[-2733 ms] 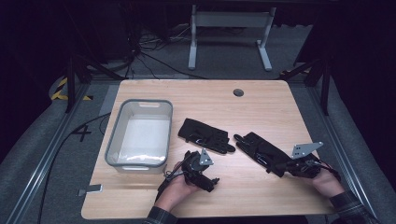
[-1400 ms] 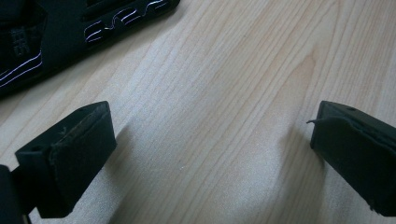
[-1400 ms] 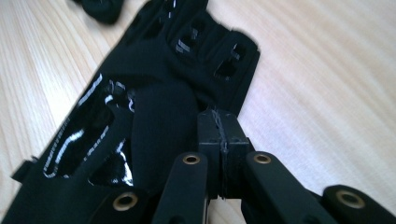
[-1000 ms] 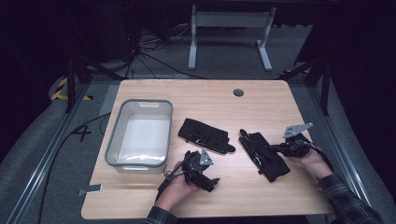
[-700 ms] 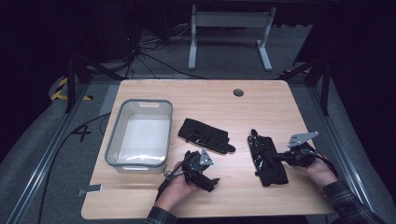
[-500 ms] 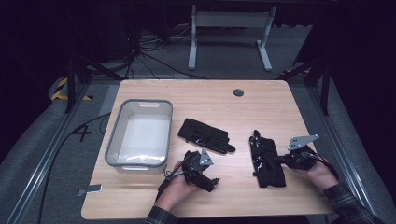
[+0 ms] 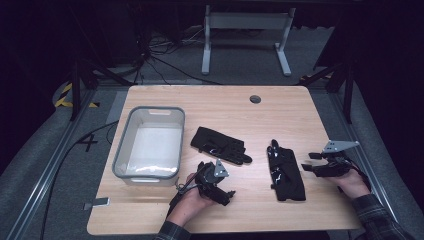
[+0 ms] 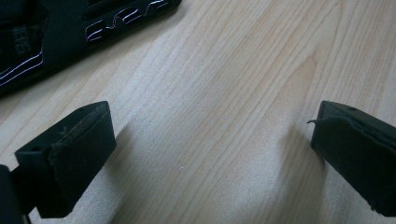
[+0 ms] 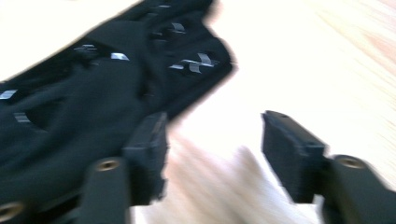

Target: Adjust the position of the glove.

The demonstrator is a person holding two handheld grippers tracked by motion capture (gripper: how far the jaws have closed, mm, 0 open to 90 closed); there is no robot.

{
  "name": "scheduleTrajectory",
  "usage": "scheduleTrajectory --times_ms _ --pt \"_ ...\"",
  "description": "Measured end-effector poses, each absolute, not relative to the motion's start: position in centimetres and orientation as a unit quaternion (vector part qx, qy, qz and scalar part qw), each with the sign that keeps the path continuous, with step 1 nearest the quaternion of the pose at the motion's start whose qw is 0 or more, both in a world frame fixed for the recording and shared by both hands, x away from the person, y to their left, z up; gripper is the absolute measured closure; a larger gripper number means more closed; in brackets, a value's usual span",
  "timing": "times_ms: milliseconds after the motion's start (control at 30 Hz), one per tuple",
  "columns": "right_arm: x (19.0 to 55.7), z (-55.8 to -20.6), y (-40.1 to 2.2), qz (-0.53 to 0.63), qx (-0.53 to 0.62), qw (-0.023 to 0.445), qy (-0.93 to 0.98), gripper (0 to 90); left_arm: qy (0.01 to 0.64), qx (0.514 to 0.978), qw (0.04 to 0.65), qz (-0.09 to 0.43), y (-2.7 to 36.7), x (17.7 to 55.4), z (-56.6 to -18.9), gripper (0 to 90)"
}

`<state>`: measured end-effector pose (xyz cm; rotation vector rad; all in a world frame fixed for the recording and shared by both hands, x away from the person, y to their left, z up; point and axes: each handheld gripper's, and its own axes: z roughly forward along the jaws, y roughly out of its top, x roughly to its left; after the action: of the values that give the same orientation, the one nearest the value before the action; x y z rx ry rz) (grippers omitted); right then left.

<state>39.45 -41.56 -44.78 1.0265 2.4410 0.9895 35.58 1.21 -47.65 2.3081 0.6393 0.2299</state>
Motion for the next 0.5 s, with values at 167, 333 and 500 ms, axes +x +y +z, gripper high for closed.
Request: scheduleTrajectory --times_ms 167,333,500 --pt "40.0 -45.5 -43.0 0.348 0.386 0.171 0.837 21.6 0.248 0.895 0.359 0.089 1.2 35.6 -47.6 0.0" --pt "40.2 -46.2 -43.6 0.342 0.402 0.181 0.830 15.6 0.247 0.896 0.358 0.087 1.2 35.6 -47.6 0.0" --pt "40.2 -46.2 -43.6 0.339 0.410 0.184 0.827 14.8 0.245 0.901 0.347 0.087 1.1 35.8 -47.4 0.1"
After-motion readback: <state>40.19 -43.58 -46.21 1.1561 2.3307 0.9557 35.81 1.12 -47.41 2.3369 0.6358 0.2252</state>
